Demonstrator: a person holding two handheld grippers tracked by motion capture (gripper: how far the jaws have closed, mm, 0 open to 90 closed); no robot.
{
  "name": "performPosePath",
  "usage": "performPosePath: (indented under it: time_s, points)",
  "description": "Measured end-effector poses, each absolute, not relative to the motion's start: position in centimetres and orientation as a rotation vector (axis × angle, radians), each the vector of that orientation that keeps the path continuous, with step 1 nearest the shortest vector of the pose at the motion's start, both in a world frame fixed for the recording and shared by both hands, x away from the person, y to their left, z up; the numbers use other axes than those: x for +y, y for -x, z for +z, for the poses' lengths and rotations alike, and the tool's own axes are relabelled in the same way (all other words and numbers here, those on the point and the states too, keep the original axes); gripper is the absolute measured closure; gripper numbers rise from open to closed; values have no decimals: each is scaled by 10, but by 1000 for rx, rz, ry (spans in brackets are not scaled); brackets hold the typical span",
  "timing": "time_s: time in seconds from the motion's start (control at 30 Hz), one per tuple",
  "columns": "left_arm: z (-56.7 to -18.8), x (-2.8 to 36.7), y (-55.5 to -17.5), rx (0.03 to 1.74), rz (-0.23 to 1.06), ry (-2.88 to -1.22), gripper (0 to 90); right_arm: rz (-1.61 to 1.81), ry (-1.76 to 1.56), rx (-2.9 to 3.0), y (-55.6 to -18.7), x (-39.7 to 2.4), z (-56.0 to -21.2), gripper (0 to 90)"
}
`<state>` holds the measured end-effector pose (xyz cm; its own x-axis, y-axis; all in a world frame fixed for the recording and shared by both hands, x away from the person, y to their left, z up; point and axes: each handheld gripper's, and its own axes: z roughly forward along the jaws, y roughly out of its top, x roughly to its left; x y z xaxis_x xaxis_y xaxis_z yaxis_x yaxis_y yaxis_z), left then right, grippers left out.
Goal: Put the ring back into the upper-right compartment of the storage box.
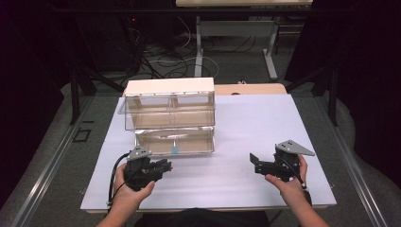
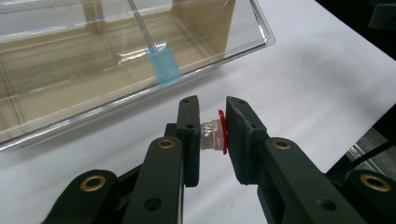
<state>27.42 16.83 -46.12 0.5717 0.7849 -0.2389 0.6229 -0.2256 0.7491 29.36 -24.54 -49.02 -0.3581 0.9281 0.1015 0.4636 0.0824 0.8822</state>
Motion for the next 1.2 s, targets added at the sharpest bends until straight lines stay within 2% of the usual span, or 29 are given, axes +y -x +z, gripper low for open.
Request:
performPosePath:
  time_s: [1.2]
  points:
    - [-406, 187, -278, 1141, 248, -1870, 768, 1221, -1389, 1871, -296, -243, -493, 0]
